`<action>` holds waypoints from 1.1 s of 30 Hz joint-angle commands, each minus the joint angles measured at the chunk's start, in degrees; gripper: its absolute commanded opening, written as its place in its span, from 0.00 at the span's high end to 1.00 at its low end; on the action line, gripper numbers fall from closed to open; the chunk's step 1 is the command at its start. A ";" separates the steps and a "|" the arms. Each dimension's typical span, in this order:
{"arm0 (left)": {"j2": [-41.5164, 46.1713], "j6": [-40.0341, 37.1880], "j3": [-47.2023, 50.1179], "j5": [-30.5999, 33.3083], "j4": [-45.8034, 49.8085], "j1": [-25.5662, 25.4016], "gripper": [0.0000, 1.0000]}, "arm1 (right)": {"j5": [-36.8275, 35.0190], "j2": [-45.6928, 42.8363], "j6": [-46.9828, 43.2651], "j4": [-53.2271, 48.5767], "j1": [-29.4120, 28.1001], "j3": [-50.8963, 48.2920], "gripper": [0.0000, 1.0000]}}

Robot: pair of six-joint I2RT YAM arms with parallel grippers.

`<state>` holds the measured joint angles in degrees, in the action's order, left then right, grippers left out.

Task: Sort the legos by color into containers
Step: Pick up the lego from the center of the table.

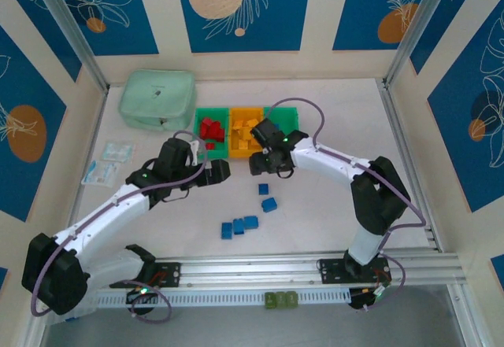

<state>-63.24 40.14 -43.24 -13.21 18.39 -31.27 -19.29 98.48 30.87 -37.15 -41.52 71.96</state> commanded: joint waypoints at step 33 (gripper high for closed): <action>0.66 4.71 3.61 1.35 -4.00 0.07 0.01 | 0.78 5.53 5.14 3.28 -3.75 -3.70 0.65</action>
<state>-62.59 44.73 -38.92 -11.77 15.38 -31.27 -17.91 106.76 37.19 -33.50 -45.01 68.45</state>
